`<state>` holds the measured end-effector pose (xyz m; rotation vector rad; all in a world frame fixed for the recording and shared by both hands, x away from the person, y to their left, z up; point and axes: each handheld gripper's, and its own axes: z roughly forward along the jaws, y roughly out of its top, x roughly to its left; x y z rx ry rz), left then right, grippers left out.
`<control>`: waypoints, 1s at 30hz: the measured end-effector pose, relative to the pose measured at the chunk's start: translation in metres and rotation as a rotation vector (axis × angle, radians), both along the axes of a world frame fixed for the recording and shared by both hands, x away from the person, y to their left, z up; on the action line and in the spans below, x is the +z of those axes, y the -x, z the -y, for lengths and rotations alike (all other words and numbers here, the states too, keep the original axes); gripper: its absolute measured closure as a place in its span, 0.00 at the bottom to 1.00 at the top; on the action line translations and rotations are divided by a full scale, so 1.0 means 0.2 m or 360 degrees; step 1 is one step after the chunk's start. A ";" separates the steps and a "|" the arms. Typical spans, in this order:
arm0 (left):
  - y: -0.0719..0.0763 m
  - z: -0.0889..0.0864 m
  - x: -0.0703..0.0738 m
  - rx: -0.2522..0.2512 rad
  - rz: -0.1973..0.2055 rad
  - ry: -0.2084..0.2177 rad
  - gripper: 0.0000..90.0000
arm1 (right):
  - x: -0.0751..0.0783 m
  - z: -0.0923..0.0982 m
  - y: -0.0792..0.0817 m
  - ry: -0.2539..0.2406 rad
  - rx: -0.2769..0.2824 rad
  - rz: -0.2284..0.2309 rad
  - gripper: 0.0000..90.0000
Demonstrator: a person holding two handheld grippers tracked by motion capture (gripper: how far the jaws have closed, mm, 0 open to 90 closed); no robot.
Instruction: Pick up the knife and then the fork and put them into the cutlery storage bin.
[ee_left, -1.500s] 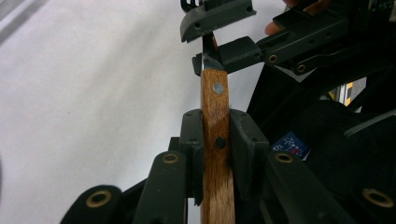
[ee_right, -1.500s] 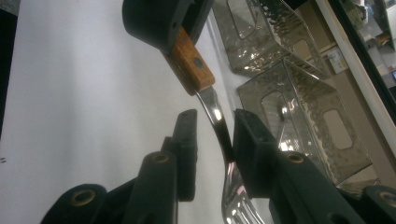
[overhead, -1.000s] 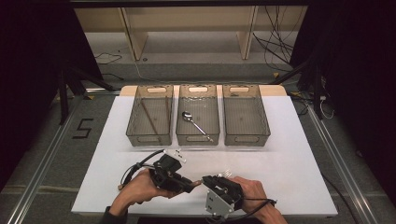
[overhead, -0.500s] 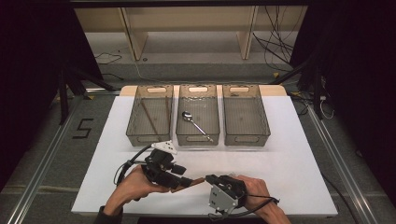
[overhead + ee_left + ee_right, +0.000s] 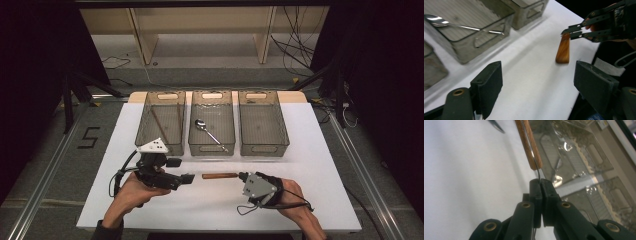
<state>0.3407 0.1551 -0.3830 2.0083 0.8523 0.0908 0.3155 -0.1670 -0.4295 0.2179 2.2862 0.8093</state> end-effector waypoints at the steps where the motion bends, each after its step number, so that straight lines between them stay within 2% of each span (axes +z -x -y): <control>1: 0.00 -0.01 -0.01 0.0013 0.0010 -0.0003 0.25 | 0.01 0.01 -0.02 -0.0027 -0.0031 -0.0026 0.99; 6: 0.01 -0.04 -0.05 0.0082 0.0067 -0.0008 0.24 | 0.07 0.07 -0.12 -0.0235 -0.0178 -0.0217 0.99; 9: 0.02 -0.07 -0.08 0.0132 0.0089 -0.0033 0.24 | 0.10 0.10 -0.19 -0.0368 -0.0263 -0.0338 0.99; 12: 0.03 -0.09 -0.11 0.0168 0.0114 -0.0037 0.23 | 0.13 0.13 -0.25 -0.0474 -0.0335 -0.0441 0.99; 15: 0.02 -0.12 -0.16 0.0201 0.0111 -0.0056 0.22 | 0.16 0.15 -0.31 -0.0588 -0.0398 -0.0547 0.99; 21: 0.04 -0.18 -0.22 0.0259 0.0137 -0.0058 0.22 | 0.23 0.20 -0.43 -0.0758 -0.0523 -0.0692 0.99; 26: 0.06 -0.20 -0.26 0.0287 0.0166 -0.0049 0.22 | 0.28 0.25 -0.54 -0.0852 -0.0630 -0.0785 0.99; 30: 0.06 -0.21 -0.27 0.0305 0.0197 -0.0057 0.21 | 0.31 0.28 -0.61 -0.0882 -0.0703 -0.0809 0.99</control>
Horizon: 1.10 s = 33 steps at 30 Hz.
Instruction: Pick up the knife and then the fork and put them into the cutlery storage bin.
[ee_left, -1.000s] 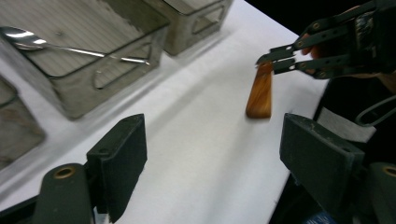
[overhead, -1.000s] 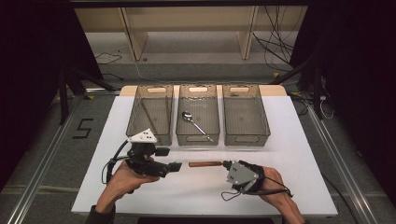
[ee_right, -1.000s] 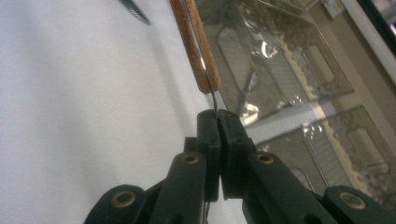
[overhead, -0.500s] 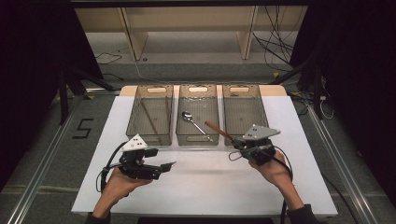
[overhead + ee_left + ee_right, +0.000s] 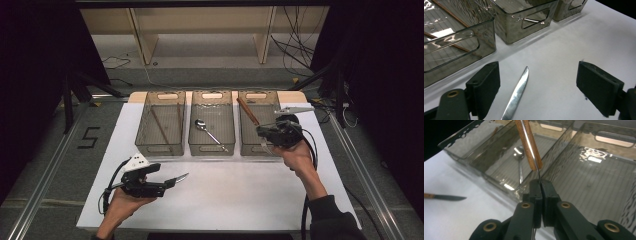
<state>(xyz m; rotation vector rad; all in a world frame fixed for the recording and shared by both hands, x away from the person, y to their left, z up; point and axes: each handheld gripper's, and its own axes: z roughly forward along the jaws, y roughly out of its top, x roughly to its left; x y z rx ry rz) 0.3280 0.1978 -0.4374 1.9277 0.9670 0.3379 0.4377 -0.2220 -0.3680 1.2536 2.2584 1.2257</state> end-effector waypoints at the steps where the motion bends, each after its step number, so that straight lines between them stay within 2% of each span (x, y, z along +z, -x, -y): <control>1: 0.00 0.00 0.00 0.0002 0.0003 -0.0004 0.21 | 0.01 0.01 -0.02 -0.0007 -0.0016 -0.0012 0.99; 9: 0.01 -0.01 -0.02 0.0021 0.0003 -0.0025 0.21 | 0.03 0.04 -0.15 -0.0036 -0.0120 -0.0075 0.99; 18: 0.01 -0.02 -0.03 0.0035 0.0006 -0.0037 0.21 | 0.00 0.06 -0.30 0.0000 -0.0269 -0.0128 0.99; 26: 0.01 -0.03 -0.04 0.0036 0.0006 -0.0031 0.21 | -0.06 0.07 -0.39 0.0037 -0.0374 -0.0190 0.98; 33: 0.02 -0.04 -0.06 0.0047 0.0018 -0.0002 0.20 | -0.11 0.06 -0.42 0.0078 -0.0438 -0.0243 0.98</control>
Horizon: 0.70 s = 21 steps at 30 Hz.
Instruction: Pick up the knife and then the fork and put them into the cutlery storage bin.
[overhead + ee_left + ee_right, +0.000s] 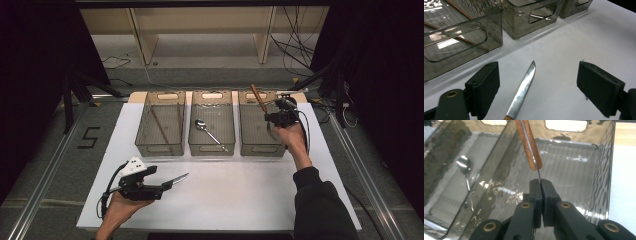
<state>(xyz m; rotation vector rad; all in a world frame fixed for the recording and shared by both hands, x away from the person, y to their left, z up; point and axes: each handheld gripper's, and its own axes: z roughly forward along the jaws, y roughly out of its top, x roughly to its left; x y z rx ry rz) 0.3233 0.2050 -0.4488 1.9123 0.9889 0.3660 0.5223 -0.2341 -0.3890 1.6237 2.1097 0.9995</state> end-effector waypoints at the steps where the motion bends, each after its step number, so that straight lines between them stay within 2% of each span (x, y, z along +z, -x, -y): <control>1: 0.00 0.00 0.00 0.0003 0.0001 0.0006 0.20 | -0.01 0.00 0.00 0.0002 -0.0007 -0.0006 0.98; 12: 0.01 -0.01 -0.01 0.0012 -0.0009 0.0009 0.20 | -0.06 -0.02 -0.03 0.0019 -0.0063 -0.0079 0.96; 13: 0.01 -0.01 -0.01 0.0011 -0.0008 0.0007 0.20 | -0.06 -0.02 -0.03 0.0019 -0.0067 -0.0080 0.88; 14: 0.01 -0.01 -0.01 0.0011 -0.0007 0.0005 0.20 | -0.06 -0.02 -0.04 0.0014 -0.0072 -0.0092 0.75; 15: 0.01 -0.01 -0.01 0.0011 -0.0006 0.0002 0.20 | -0.06 -0.02 -0.04 0.0010 -0.0070 -0.0104 0.67; 18: 0.01 -0.02 -0.01 0.0010 -0.0007 -0.0001 0.20 | -0.04 -0.02 -0.03 -0.0042 -0.0032 -0.0084 0.58; 21: 0.01 -0.02 -0.02 0.0014 -0.0009 -0.0004 0.20 | -0.02 -0.02 -0.01 -0.0068 0.0006 -0.0048 0.54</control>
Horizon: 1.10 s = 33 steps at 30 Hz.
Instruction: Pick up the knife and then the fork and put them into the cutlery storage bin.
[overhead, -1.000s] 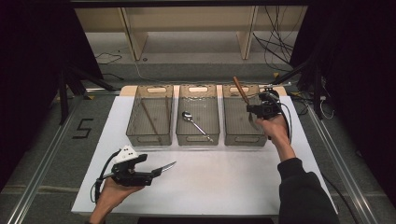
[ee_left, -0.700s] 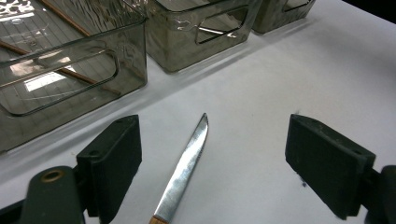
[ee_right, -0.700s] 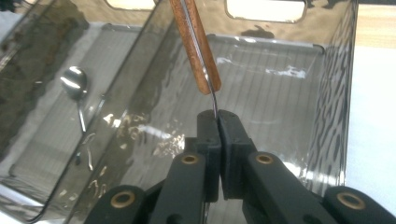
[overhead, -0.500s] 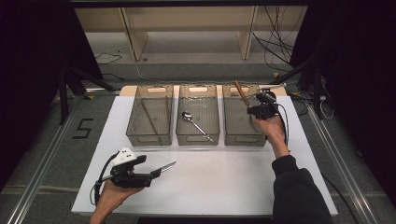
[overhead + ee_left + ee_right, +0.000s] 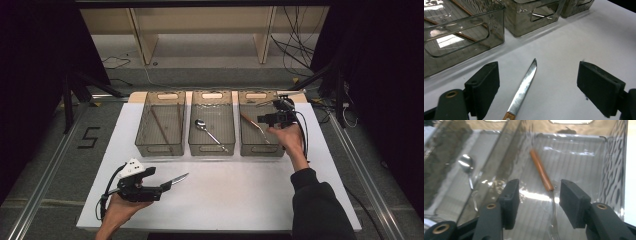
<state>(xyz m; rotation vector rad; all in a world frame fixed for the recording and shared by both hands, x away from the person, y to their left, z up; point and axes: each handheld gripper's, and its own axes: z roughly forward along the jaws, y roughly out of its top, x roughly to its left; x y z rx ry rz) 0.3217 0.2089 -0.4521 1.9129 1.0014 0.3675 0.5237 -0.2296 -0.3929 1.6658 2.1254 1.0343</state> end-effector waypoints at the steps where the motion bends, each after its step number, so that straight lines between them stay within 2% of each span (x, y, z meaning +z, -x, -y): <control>1: 0.00 0.00 0.00 0.0001 0.0000 -0.0001 0.20 | 0.01 0.00 0.01 -0.0003 0.0009 0.0011 0.53; 4: 0.00 0.00 0.00 0.0007 -0.0003 0.0002 0.20 | 0.03 0.00 0.03 -0.0026 0.0048 0.0032 0.49; 8: 0.00 -0.01 0.00 0.0020 -0.0004 0.0009 0.20 | 0.06 -0.02 0.09 -0.0042 0.0120 0.0098 0.44; 13: 0.00 -0.01 0.00 0.0020 -0.0005 0.0002 0.20 | 0.11 -0.05 0.18 -0.0086 0.0218 0.0183 0.39; 20: -0.01 -0.02 0.00 0.0026 -0.0010 -0.0022 0.20 | 0.15 -0.10 0.32 -0.0107 0.0349 0.0283 0.33; 26: -0.01 -0.02 0.00 0.0039 -0.0016 -0.0024 0.20 | 0.14 -0.13 0.42 -0.0131 0.0427 0.0340 0.31; 33: -0.01 -0.03 0.00 0.0027 -0.0042 -0.0073 0.20 | 0.09 -0.16 0.54 -0.0164 0.0509 0.0384 0.30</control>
